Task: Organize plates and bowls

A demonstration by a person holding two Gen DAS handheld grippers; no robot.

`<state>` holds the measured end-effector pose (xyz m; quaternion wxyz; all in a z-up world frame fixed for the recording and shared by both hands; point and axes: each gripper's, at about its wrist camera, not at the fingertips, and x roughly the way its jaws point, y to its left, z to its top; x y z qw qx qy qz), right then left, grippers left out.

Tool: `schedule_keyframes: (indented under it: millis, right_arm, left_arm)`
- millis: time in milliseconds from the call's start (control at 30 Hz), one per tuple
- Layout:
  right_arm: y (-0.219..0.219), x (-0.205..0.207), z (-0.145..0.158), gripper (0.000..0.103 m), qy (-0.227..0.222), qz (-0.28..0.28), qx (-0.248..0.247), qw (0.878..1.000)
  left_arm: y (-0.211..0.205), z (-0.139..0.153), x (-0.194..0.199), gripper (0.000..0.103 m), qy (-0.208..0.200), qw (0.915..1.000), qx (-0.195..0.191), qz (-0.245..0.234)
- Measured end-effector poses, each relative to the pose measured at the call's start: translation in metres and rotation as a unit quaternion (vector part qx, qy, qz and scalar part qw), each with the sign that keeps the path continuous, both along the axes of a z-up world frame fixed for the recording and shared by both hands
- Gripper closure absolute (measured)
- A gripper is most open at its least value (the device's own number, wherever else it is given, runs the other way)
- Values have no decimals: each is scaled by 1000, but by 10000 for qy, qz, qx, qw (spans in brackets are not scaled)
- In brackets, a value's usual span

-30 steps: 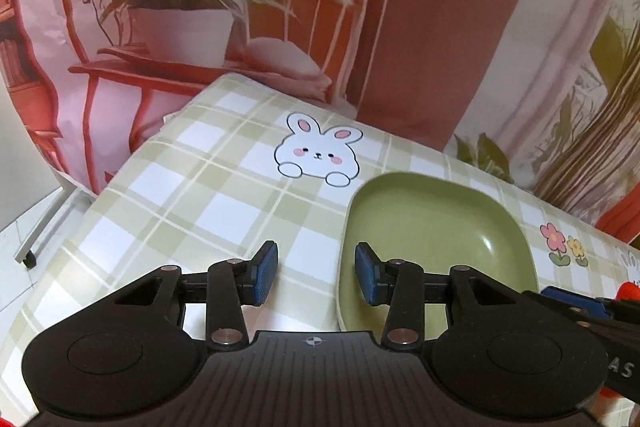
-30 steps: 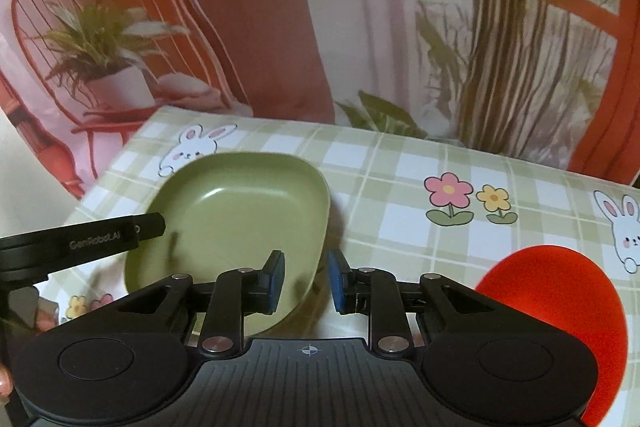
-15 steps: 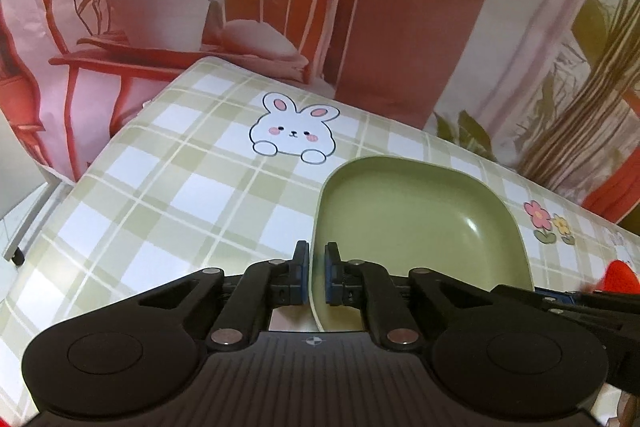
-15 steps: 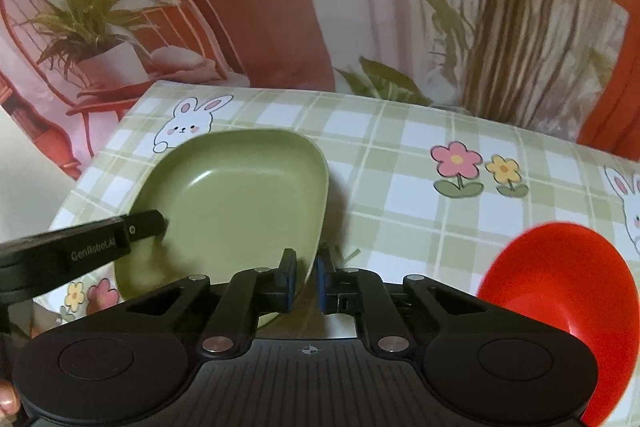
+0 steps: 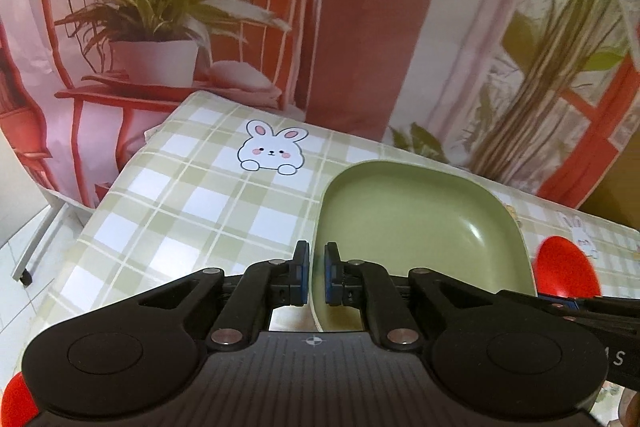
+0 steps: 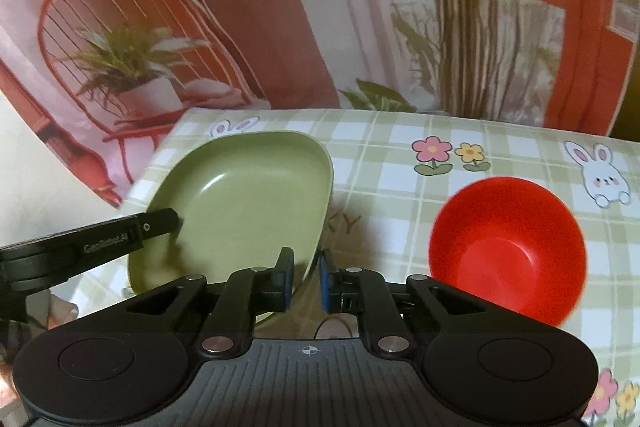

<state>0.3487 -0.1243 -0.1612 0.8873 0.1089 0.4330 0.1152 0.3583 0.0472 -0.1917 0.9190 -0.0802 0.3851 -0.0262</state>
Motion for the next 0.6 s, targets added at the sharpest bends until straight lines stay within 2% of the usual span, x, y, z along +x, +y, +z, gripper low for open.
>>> schedule_keyframes:
  millis: [267, 600]
  right_arm:
    - [-16, -39, 22, 89, -196, 46, 223, 9995]
    - [-43, -82, 39, 87, -357, 109, 134, 9992]
  left_arm:
    - [-11, 20, -30, 94, -70, 9997, 104, -221]
    - [-34, 32, -62, 94, -299, 9986, -64, -439]
